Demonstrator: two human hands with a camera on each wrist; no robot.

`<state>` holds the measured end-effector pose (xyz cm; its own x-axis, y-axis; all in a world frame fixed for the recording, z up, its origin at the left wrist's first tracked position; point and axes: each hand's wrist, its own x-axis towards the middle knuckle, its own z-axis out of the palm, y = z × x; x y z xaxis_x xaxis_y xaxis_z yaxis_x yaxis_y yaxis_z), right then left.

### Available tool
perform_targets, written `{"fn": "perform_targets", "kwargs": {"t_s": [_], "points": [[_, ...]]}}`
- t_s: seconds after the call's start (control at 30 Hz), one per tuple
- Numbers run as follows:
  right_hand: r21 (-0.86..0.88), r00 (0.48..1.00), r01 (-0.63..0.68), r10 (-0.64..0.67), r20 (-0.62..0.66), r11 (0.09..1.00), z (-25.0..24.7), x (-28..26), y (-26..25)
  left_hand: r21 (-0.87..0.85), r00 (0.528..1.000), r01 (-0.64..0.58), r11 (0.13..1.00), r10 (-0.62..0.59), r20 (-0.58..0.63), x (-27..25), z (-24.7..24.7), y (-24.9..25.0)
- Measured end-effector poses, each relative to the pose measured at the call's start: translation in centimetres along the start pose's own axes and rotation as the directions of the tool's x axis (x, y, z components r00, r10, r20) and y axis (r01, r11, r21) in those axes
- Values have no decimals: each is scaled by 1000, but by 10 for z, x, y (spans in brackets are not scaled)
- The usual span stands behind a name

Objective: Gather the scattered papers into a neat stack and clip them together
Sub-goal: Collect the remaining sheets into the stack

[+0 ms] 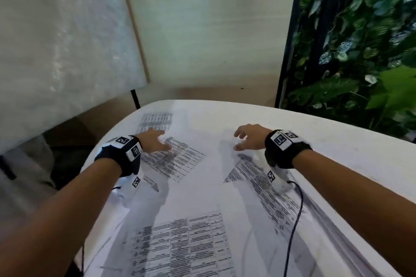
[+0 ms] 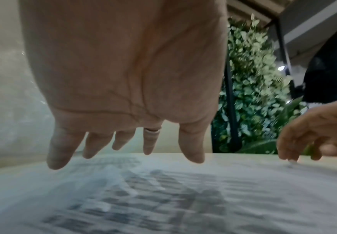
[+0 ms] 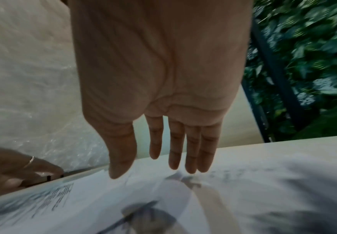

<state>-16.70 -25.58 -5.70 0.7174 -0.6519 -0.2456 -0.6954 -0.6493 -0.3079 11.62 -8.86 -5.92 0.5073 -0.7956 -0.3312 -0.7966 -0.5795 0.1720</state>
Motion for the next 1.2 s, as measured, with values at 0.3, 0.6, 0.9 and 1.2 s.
{"fn": "perform_targets", "kwargs": {"t_s": [0.3,0.6,0.9,1.2], "points": [[-45,999,-50,51,18,998,21,94,-74,-44,989,143,989,-144,-28,30,1,-56],[174,982,-160,174,-69,972,32,120,-96,-315,956,165,934,-230,-181,54,-19,-68],[465,979,-51,136,-151,884,37,120,-89,-783,954,21,622,-247,-171,54,-22,-93],[745,929,71,229,-292,663,36,124,-64,-811,992,-117,573,34,-119,20,-30,-98]]}}
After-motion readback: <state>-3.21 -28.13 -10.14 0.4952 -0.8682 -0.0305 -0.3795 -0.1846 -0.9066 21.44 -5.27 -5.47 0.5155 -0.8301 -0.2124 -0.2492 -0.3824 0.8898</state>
